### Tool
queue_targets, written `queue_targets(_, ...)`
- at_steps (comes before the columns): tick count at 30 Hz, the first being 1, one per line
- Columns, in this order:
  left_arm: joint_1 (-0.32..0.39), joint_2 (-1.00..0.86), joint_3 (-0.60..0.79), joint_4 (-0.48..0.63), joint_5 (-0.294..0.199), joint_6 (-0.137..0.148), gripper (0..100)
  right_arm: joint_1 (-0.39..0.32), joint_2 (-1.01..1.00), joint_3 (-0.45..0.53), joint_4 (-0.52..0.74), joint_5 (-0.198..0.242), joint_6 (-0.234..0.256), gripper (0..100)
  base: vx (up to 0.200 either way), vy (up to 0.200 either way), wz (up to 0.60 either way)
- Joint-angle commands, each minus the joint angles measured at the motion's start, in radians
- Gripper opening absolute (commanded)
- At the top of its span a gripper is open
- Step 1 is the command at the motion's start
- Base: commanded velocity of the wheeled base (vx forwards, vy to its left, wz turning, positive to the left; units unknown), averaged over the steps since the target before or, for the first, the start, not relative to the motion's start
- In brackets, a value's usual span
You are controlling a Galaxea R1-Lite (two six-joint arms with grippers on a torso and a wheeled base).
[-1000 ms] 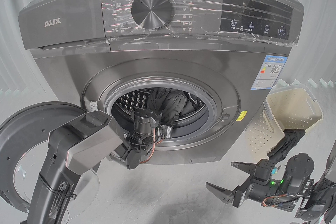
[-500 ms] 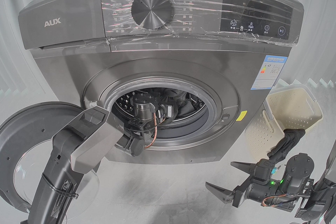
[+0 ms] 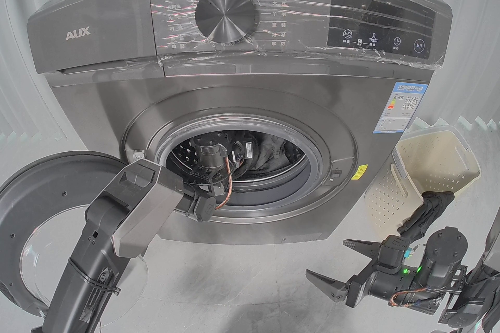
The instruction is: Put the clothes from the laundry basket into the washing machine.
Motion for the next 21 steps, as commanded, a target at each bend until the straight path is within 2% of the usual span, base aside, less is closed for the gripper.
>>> queue_targets(1,0.003,0.007,-0.004,0.0,0.001,0.0,100,0.0,0.002,-0.004,0.0,0.0,0.0,100,0.0,0.0,0.0)
queue_targets(8,-0.007,-0.003,0.032,-0.006,0.001,-0.003,100,-0.002,0.0,-0.004,0.0,0.0,0.0,100,0.0,0.0,0.0)
queue_targets(13,-0.039,-0.062,0.155,0.003,-0.001,0.001,100,-0.002,0.002,-0.004,0.0,0.0,0.0,100,0.0,0.0,0.0)
queue_targets(17,-0.045,-0.089,0.267,0.03,-0.02,0.011,100,0.0,0.002,-0.004,0.0,-0.001,0.0,100,0.0,0.0,0.0)
queue_targets(21,-0.036,-0.071,0.298,0.023,-0.051,0.015,100,0.001,0.002,-0.004,0.0,-0.001,0.0,100,0.0,0.0,0.0)
